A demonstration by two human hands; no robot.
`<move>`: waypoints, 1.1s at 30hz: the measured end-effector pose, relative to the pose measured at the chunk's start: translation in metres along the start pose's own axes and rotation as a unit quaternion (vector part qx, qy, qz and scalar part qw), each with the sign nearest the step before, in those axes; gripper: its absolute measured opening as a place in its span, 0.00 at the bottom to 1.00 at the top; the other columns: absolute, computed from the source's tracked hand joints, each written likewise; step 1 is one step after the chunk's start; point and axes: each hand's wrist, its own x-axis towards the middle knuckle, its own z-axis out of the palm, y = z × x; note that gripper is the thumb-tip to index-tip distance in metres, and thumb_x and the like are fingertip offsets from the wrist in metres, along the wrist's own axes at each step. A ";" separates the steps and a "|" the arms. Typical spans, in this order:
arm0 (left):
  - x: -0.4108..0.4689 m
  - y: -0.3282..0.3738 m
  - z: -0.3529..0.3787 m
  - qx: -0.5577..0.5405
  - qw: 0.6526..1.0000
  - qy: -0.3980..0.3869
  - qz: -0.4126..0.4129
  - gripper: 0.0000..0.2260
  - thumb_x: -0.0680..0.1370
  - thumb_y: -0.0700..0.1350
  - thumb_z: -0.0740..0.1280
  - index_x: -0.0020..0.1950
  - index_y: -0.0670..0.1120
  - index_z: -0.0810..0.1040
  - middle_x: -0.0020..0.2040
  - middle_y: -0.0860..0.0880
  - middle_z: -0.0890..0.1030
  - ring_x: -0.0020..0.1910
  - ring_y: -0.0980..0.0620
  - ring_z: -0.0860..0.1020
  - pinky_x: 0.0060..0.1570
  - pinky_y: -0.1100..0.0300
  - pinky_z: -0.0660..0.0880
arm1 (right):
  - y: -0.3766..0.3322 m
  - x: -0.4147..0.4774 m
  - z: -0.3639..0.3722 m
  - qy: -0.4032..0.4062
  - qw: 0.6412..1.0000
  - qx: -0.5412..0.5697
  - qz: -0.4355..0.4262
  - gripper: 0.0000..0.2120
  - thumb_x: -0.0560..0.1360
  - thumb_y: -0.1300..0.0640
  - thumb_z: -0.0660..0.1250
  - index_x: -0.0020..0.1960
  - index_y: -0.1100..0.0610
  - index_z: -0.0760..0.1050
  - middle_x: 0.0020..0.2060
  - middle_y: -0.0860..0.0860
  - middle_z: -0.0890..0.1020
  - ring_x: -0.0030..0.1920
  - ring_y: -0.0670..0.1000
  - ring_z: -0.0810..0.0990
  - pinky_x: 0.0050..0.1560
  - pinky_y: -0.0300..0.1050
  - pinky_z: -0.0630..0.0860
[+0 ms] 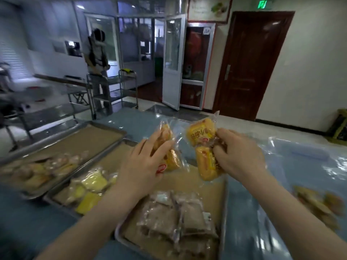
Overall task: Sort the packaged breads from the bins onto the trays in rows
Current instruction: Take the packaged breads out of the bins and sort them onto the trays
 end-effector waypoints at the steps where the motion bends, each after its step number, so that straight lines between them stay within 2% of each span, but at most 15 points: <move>1: -0.024 -0.030 -0.005 -0.003 1.000 -0.007 -0.023 0.37 0.62 0.50 0.77 0.68 0.54 0.65 0.70 0.42 0.68 0.58 0.37 0.75 0.52 0.43 0.74 | -0.024 0.000 0.018 -0.003 1.000 0.019 0.002 0.05 0.70 0.47 0.54 0.40 0.47 0.64 0.33 0.44 0.72 0.34 0.52 0.72 0.33 0.47 0.68; 4: -0.098 -0.117 -0.018 -0.002 0.995 -0.033 -0.095 0.36 0.61 0.47 0.78 0.67 0.53 0.67 0.71 0.42 0.67 0.58 0.36 0.74 0.52 0.42 0.75 | -0.093 -0.003 0.081 -0.038 0.997 0.061 0.009 0.04 0.70 0.48 0.56 0.41 0.48 0.66 0.36 0.45 0.76 0.37 0.55 0.75 0.34 0.48 0.70; 8: -0.169 -0.209 -0.039 -0.004 0.984 -0.065 -0.168 0.34 0.61 0.46 0.78 0.66 0.49 0.72 0.73 0.44 0.64 0.59 0.38 0.74 0.52 0.46 0.75 | -0.179 -0.003 0.151 -0.103 0.983 0.150 0.033 0.03 0.70 0.49 0.58 0.37 0.42 0.66 0.31 0.41 0.72 0.35 0.51 0.72 0.30 0.43 0.63; 14: -0.217 -0.310 -0.048 0.008 0.967 -0.092 -0.238 0.37 0.59 0.43 0.79 0.66 0.49 0.70 0.73 0.43 0.64 0.55 0.38 0.75 0.49 0.45 0.74 | -0.280 0.012 0.238 -0.193 0.964 0.183 0.015 0.04 0.74 0.51 0.61 0.42 0.45 0.73 0.34 0.41 0.76 0.37 0.46 0.75 0.34 0.43 0.69; 17: -0.229 -0.350 -0.038 -0.001 0.956 -0.109 -0.272 0.38 0.60 0.42 0.78 0.68 0.48 0.70 0.72 0.42 0.66 0.58 0.37 0.74 0.51 0.43 0.75 | -0.312 0.028 0.281 -0.223 0.953 0.203 0.029 0.04 0.74 0.52 0.61 0.43 0.42 0.70 0.34 0.40 0.76 0.37 0.44 0.74 0.32 0.43 0.68; 21: -0.233 -0.407 -0.021 0.013 0.949 -0.133 -0.287 0.38 0.59 0.43 0.80 0.67 0.47 0.71 0.69 0.40 0.69 0.55 0.35 0.76 0.50 0.42 0.75 | -0.343 0.055 0.342 -0.226 0.943 0.234 0.066 0.03 0.75 0.54 0.62 0.44 0.47 0.73 0.34 0.42 0.77 0.36 0.47 0.76 0.33 0.44 0.69; 24: -0.226 -0.456 -0.011 0.019 0.940 -0.148 -0.307 0.39 0.59 0.46 0.80 0.67 0.48 0.69 0.69 0.40 0.69 0.54 0.35 0.76 0.48 0.42 0.76 | -0.368 0.080 0.388 -0.232 0.932 0.258 0.106 0.05 0.78 0.54 0.61 0.45 0.45 0.72 0.33 0.42 0.77 0.33 0.43 0.75 0.29 0.40 0.66; 26: -0.220 -0.489 -0.005 0.020 0.939 -0.146 -0.309 0.38 0.60 0.46 0.79 0.67 0.50 0.67 0.70 0.41 0.69 0.55 0.35 0.76 0.49 0.41 0.76 | -0.389 0.097 0.413 -0.242 0.922 0.278 0.120 0.05 0.78 0.53 0.61 0.44 0.45 0.71 0.35 0.43 0.78 0.33 0.43 0.76 0.29 0.40 0.68; 29: -0.203 -0.535 0.008 0.011 0.934 -0.152 -0.322 0.35 0.64 0.49 0.76 0.68 0.55 0.65 0.72 0.45 0.65 0.58 0.37 0.74 0.52 0.41 0.75 | -0.425 0.126 0.442 -0.234 0.910 0.317 0.130 0.04 0.78 0.52 0.61 0.44 0.45 0.71 0.36 0.44 0.78 0.33 0.45 0.77 0.32 0.45 0.73; 31: -0.191 -0.560 0.022 -0.002 0.929 -0.163 -0.332 0.35 0.66 0.51 0.74 0.70 0.58 0.62 0.74 0.48 0.61 0.63 0.40 0.71 0.57 0.42 0.72 | -0.446 0.145 0.462 -0.228 0.922 0.290 0.116 0.05 0.77 0.49 0.61 0.42 0.45 0.69 0.33 0.44 0.77 0.31 0.44 0.75 0.28 0.44 0.69; 32: -0.185 -0.572 0.031 -0.007 0.932 -0.169 -0.321 0.35 0.67 0.52 0.74 0.70 0.59 0.60 0.75 0.49 0.59 0.66 0.41 0.69 0.60 0.44 0.71 | -0.454 0.153 0.473 -0.230 0.927 0.272 0.116 0.04 0.77 0.47 0.61 0.43 0.44 0.69 0.34 0.43 0.77 0.32 0.43 0.75 0.29 0.42 0.69; 33: -0.178 -0.585 0.041 -0.013 0.937 -0.176 -0.303 0.36 0.68 0.52 0.73 0.71 0.60 0.58 0.76 0.50 0.56 0.68 0.43 0.66 0.62 0.46 0.68 | -0.460 0.159 0.486 -0.239 0.932 0.246 0.118 0.04 0.76 0.43 0.60 0.49 0.42 0.70 0.38 0.42 0.78 0.37 0.43 0.77 0.34 0.43 0.72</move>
